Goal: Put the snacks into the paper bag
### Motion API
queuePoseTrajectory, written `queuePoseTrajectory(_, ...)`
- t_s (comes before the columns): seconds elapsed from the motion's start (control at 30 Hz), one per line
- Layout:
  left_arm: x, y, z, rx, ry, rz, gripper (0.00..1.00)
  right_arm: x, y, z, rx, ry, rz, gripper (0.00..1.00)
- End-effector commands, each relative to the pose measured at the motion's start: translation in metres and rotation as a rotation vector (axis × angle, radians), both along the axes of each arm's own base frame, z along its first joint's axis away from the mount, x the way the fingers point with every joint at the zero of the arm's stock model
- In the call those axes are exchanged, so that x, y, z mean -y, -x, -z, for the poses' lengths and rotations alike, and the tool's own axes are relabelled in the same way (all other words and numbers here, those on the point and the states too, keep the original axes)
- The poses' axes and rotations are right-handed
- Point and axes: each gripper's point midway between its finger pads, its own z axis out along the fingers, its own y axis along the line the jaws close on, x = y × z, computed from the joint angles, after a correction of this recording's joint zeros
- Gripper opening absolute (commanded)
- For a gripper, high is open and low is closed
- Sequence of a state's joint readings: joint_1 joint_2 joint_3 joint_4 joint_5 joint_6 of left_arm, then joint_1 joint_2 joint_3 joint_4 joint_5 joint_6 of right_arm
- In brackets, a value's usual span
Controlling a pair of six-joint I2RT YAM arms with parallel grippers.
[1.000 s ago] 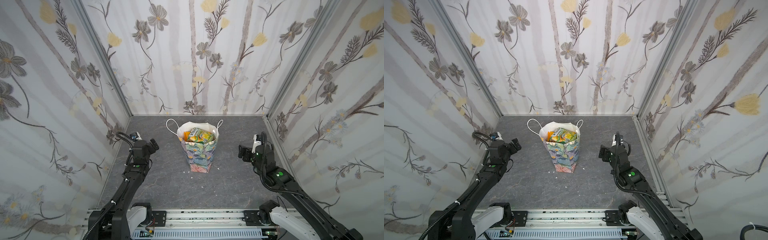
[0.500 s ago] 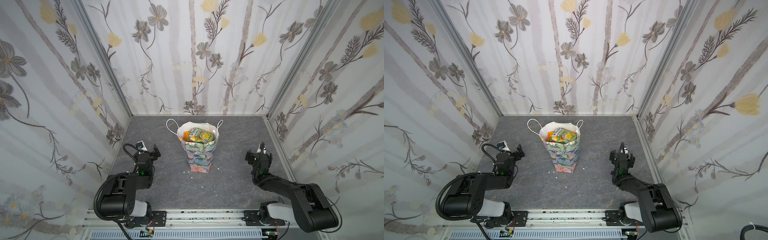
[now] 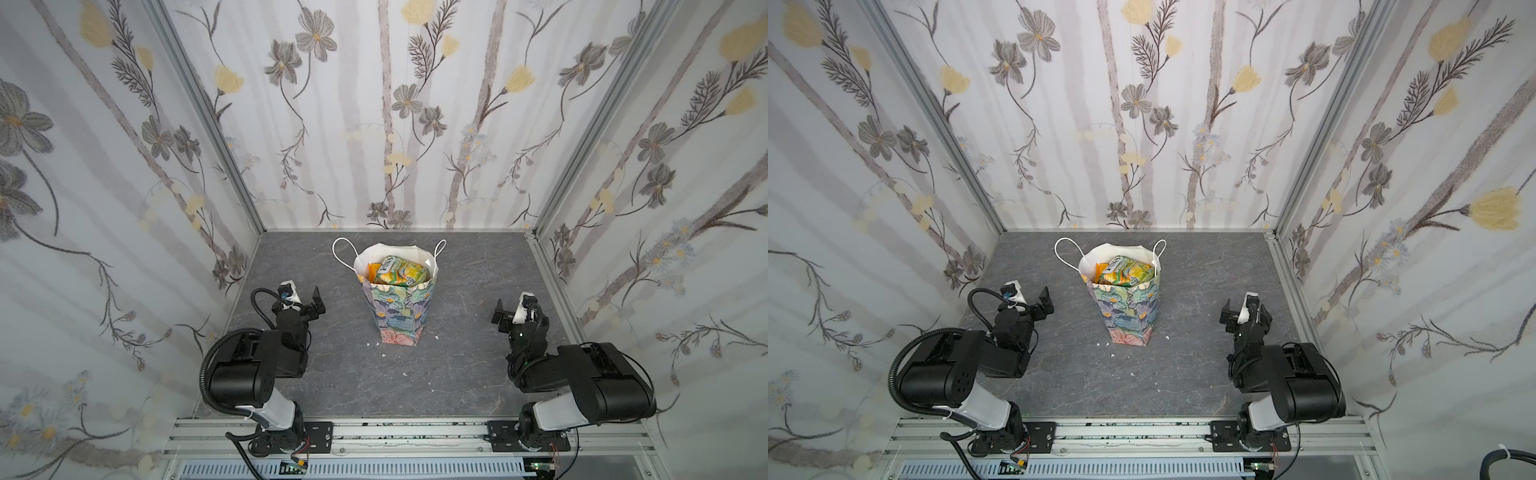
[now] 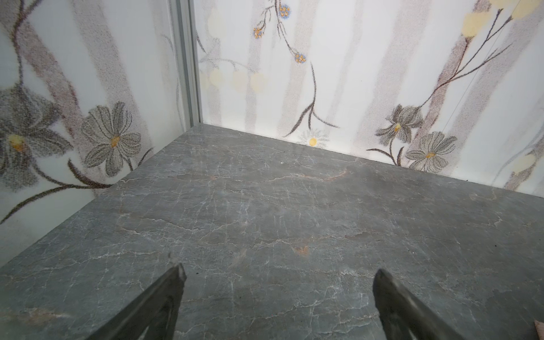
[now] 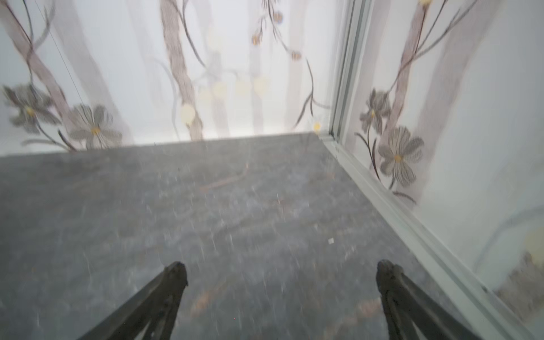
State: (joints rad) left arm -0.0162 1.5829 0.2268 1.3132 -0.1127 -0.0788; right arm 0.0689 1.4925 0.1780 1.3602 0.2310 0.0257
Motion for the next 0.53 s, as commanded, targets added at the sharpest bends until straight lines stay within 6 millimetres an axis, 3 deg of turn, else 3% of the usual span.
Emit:
queuePoseTrajectory(0.0, -0.001, -0.002, -0.011, 0.045, -0.008, -0.006, 1.0, -0.009, -0.004, 0.011, -0.06, -0.001, -0.078, 1.0)
queuePoseTrajectory(0.13, -0.001, -0.002, -0.011, 0.045, -0.009, -0.008, 1.0, -0.027, -0.002, 0.01, -0.042, 0.036, -0.189, 0.99)
queuePoseTrajectory(0.5, -0.002, -0.002, -0.01, 0.041, -0.01, -0.01, 1.0, -0.024, -0.006, 0.01, -0.042, 0.016, -0.188, 1.0)
